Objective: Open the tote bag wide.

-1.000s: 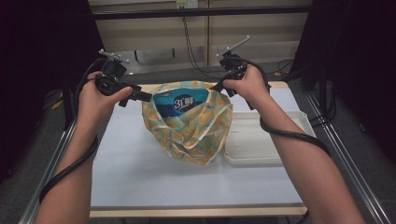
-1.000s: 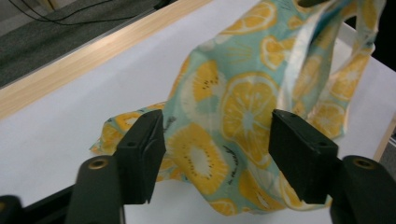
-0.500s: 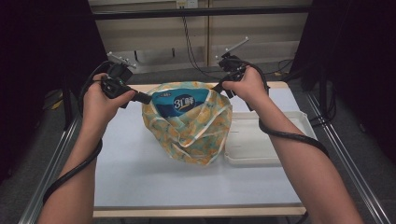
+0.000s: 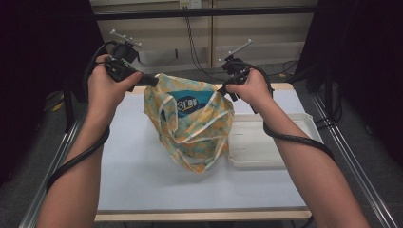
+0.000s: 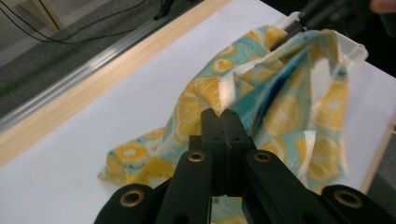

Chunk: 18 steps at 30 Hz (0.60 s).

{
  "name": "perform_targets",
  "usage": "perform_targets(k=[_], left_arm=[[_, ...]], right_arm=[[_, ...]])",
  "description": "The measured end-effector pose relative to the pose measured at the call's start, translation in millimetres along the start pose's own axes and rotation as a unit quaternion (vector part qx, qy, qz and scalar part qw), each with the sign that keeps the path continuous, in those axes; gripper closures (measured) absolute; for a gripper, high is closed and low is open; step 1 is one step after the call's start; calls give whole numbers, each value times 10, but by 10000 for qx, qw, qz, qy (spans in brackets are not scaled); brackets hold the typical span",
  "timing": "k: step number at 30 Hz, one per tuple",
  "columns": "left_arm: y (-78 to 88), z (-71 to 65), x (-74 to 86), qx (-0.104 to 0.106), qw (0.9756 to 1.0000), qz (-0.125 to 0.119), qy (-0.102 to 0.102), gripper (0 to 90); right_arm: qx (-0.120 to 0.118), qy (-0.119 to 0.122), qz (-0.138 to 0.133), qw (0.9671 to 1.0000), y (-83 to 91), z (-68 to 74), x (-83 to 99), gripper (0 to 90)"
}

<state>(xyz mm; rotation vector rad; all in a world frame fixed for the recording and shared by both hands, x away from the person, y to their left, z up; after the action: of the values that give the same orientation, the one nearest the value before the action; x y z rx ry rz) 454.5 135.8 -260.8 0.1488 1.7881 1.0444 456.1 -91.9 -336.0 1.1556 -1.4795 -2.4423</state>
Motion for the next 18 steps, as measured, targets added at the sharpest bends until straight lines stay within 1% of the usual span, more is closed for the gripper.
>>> perform_targets(k=[1, 2, 3, 4, 5, 6, 7, 8, 9, 10, 12, 13, 15, 16, 17, 18], left_arm=[[-48, 7, -22, -29, 10000, -4, -8, 900], [-99, 15, -30, -14, 10000, 73, -55, 900], [-171, 4, -36, 1, 10000, 86, 33, 900], [-269, 44, 9, 42, 9990, 427, -140, 900], [-269, 44, 9, 42, 9990, 427, -140, 900], [-379, 46, 51, 85, 9987, 509, -8, 900], [-433, 27, 57, 75, 9989, 392, 232, 900], [-433, 27, 57, 75, 9989, 392, 232, 900], [-440, 59, 108, 187, 9980, 608, 25, 900], [-440, 59, 108, 187, 9980, 608, 25, 900], [-446, 63, 138, 211, 9973, 710, -2, 900], [-452, 65, 145, 210, 9974, 685, -11, 900], [-451, 68, 159, 222, 9973, 693, 23, 900], [-452, 68, 168, 231, 9973, 690, 45, 900], [-449, 75, 178, 240, 9971, 726, 27, 900], [-455, 81, 187, 186, 9971, 733, 43, 900]], right_arm=[[11, 18, 18, 10000, -7, -6, 10, 888], [51, 18, 75, 10000, -11, -12, 25, 875], [44, 11, 84, 10000, -10, -11, 28, 864], [67, 3, 70, 10000, -5, -12, 28, 844], [67, 3, 70, 10000, -5, -12, 28, 844], [79, 14, 85, 9999, 16, -14, 35, 826], [77, 17, 90, 9999, 28, -13, 42, 809], [77, 17, 90, 9999, 28, -13, 42, 809], [116, 73, 110, 9998, 64, -16, 57, 769], [116, 73, 110, 9998, 64, -16, 57, 769], [200, 92, 95, 9997, 128, -35, 74, 699], [234, 106, 78, 9996, 152, -49, 77, 697], [232, 90, 72, 9997, 180, -55, 80, 686], [207, 113, 25, 9997, 198, -58, 77, 669], [234, 93, -3, 9997, 241, -57, 80, 661], [293, 148, 1, 9995, 306, -58, 89, 629]])
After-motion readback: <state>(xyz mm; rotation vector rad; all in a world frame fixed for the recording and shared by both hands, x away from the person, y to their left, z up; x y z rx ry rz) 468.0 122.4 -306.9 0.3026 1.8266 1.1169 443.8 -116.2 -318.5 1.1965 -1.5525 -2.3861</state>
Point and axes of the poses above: each handheld gripper's, and its own axes: y roughly backward along the jaws, x roughly out of its underside, z roughly to its left, the point moved 7 cm from there along -y, roughly forward along the jaws
